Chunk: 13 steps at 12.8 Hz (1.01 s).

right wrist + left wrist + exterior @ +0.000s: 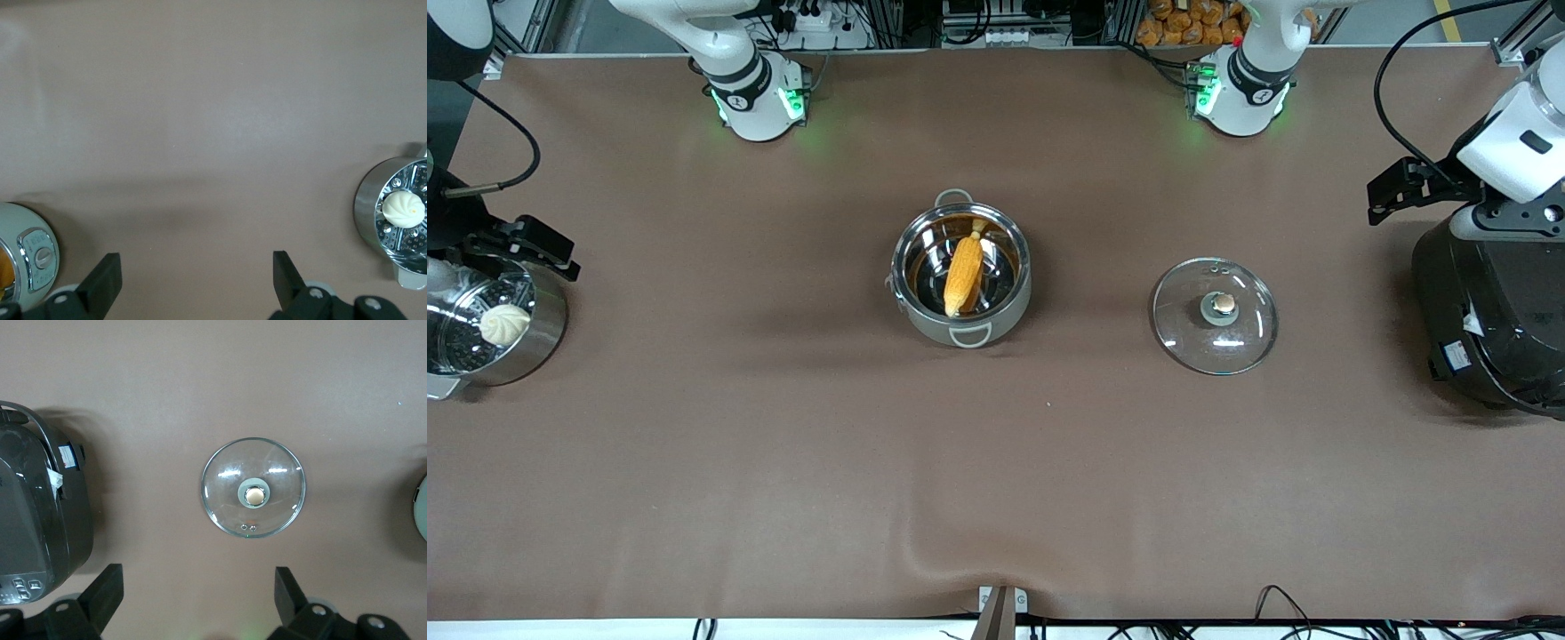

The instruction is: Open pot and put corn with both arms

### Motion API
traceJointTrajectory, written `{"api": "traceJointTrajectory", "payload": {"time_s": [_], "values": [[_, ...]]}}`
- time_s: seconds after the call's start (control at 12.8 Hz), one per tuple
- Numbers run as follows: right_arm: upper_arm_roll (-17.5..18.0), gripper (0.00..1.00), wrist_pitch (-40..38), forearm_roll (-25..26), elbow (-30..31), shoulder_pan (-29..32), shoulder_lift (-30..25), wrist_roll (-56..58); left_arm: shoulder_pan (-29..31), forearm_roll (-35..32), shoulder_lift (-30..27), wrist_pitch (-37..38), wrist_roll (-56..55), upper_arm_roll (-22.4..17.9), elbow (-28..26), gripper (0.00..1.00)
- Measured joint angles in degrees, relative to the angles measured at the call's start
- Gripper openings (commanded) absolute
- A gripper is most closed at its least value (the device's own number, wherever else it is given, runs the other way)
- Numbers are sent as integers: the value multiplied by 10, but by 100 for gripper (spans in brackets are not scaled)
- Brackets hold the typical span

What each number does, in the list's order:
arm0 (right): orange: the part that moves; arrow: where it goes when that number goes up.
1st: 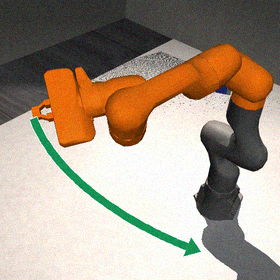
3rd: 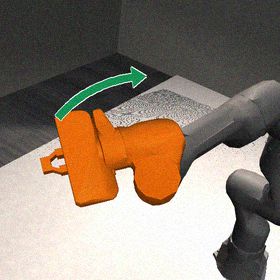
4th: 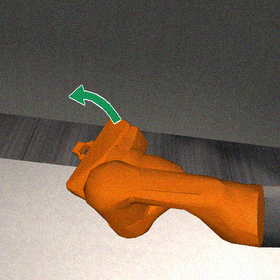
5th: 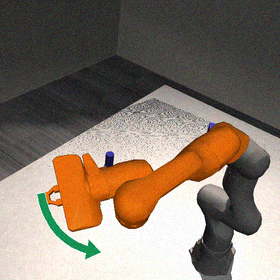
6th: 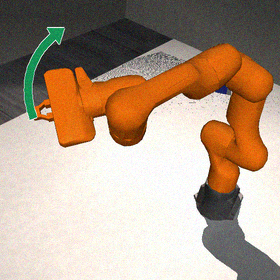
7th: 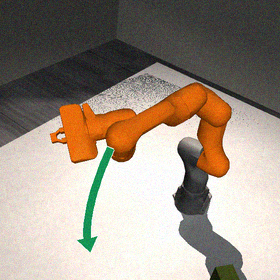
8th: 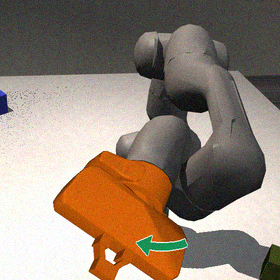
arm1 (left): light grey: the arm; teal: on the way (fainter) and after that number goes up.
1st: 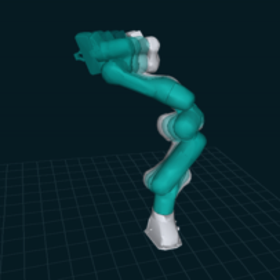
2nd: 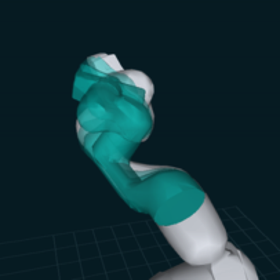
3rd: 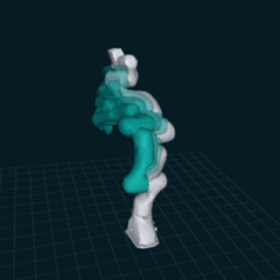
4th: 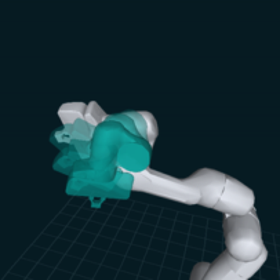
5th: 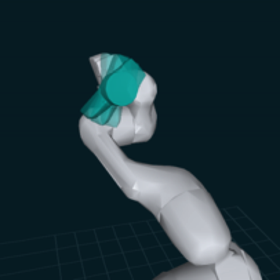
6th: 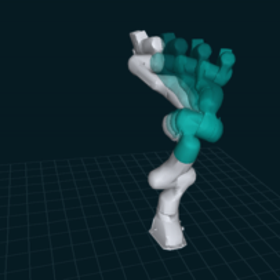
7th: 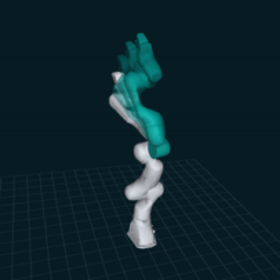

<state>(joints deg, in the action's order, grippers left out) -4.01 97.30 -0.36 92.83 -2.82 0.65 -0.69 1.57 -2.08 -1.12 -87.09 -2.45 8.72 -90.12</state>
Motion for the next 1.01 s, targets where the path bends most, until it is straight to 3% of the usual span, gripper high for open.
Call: {"api": "traceJointTrajectory", "payload": {"time_s": [0.47,1.01], "values": [[-2,100,-85,0,-13,0,-3,0,0,0,0,0,0,0,0,100],[-3,100,-102,0,-16,0,-3,0,0,0,1,0,2,0,-1,100]]}}
